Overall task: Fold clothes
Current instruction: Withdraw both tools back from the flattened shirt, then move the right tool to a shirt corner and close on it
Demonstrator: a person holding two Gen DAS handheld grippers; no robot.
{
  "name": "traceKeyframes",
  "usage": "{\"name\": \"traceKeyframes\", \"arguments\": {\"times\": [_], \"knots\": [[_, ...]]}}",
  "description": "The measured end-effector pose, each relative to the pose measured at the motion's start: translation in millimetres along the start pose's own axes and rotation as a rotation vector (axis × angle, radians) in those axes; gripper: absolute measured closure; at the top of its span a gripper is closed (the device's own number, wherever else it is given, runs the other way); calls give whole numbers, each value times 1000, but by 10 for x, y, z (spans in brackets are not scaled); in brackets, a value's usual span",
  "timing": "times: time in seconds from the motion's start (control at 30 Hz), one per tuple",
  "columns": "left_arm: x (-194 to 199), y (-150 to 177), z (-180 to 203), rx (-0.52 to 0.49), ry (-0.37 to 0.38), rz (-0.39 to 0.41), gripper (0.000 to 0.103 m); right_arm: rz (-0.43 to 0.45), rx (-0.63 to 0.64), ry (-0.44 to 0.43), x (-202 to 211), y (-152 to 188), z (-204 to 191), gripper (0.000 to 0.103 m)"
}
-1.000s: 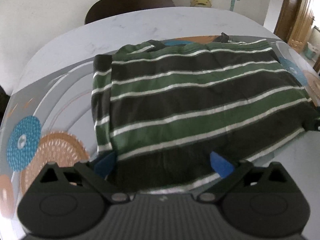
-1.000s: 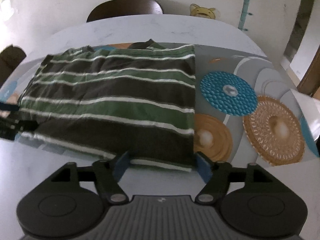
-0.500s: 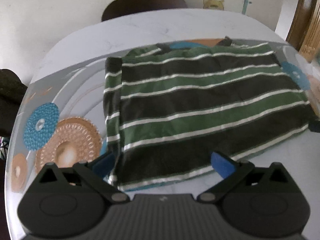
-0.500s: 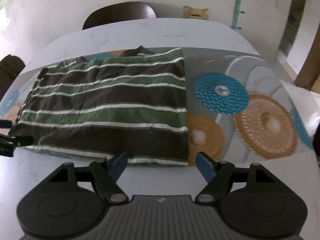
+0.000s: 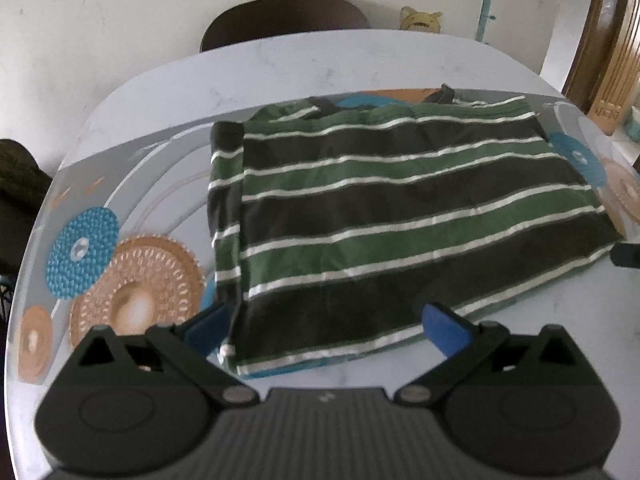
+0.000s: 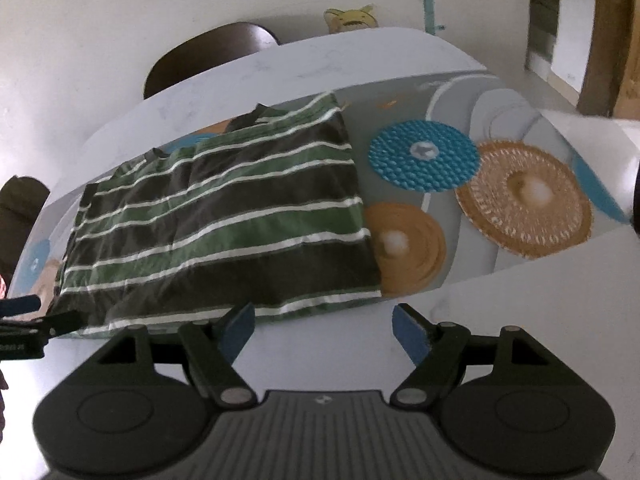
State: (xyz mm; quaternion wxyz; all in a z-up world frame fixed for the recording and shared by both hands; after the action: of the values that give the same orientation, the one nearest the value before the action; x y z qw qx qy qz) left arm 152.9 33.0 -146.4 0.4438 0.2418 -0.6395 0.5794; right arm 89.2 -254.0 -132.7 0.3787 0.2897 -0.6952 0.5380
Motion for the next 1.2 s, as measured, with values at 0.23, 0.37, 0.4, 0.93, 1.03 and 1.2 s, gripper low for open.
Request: {"name": "traceKeyframes", "arguments": {"times": [0.23, 0.37, 0.4, 0.93, 1.03, 1.2], "knots": [[-71, -54, 16, -17, -7, 0, 0, -2, -69, 37, -69, -10, 52, 25], [-99, -107, 53, -30, -5, 1, 0, -14, -116, 12, -107, -3, 55, 25], [-109, -120, 62, -32, -3, 0, 0, -21, -150, 15, -129, -3, 69, 25], [-99, -133, 447, -244, 100, -10, 0, 20, -275, 48, -362, -201, -18, 22], [-71, -91, 508, -303, 103, -4, 0, 30, -287, 63, -377, -218, -34, 25], [-14, -51, 572, -374, 117, 3, 0, 47, -313, 75, -373, -223, -6, 46]]}}
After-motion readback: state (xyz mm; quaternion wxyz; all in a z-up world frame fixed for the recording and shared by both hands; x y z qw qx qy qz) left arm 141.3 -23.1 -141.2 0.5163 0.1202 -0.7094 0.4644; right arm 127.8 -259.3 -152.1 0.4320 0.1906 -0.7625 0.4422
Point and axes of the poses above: each gripper's, at about its wrist camera, not at the fingertips, and x roughly against the way its jaws point, z to its right, y to its underside, the point moved 2 cm from there along -x, roughly the way its jaws point, and after that the axes turned 5 degrees about y, right-handed, at the moved point
